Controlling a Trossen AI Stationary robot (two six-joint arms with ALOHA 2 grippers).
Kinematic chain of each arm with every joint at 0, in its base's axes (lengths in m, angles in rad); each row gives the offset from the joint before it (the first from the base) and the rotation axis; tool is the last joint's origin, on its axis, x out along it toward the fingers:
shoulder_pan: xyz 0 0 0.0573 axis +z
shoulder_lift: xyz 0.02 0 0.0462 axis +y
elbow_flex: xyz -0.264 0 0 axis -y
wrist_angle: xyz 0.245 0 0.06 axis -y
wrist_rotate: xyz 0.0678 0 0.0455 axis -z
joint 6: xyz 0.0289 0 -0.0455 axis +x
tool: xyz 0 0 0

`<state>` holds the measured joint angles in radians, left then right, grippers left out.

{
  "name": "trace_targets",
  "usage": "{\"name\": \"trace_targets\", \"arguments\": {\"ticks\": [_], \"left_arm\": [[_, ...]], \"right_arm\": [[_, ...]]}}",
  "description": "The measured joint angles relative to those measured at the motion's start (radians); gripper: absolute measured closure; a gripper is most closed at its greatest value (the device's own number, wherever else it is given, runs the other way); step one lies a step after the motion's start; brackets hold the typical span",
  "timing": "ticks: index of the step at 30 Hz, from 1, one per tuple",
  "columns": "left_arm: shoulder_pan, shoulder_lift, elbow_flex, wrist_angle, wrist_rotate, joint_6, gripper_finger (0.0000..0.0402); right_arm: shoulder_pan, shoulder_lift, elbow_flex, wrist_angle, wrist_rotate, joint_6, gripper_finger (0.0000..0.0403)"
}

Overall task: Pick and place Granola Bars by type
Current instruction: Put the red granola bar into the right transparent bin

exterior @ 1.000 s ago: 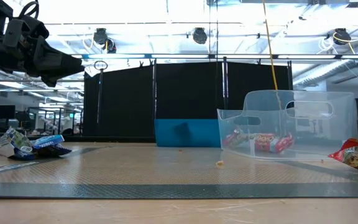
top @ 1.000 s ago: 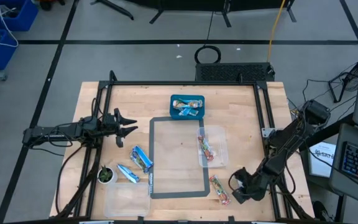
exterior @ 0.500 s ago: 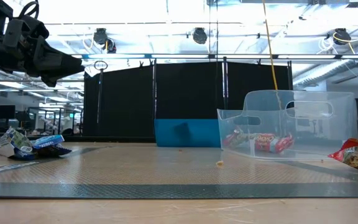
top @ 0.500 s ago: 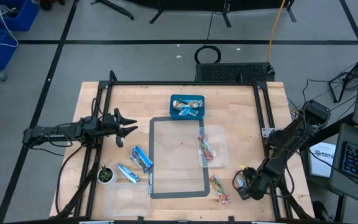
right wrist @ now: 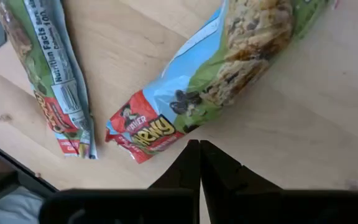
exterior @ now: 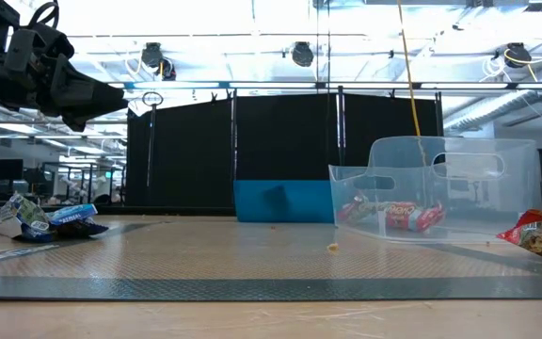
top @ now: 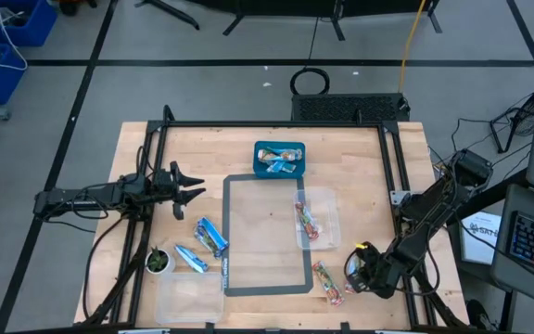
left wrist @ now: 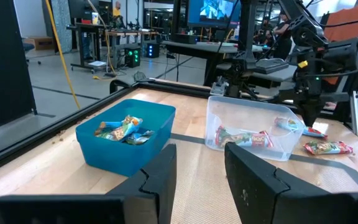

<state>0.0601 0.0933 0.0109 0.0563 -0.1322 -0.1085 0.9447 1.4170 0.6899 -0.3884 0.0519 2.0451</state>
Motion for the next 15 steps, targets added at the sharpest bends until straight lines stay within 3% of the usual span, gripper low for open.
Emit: {"name": "trace_targets", "arguments": {"ticks": [7,15], "left_arm": [[0.0,0.0,0.0,0.0,0.0,0.0,0.0263],[0.0,0.0,0.0,0.0,0.0,0.0,0.0263]], "right_arm": [[0.006,0.0,0.0,0.026,0.004,-0.05,0.0358],[0.026,0.0,-0.009,0.065,0.011,0.027,0.0236]]}}
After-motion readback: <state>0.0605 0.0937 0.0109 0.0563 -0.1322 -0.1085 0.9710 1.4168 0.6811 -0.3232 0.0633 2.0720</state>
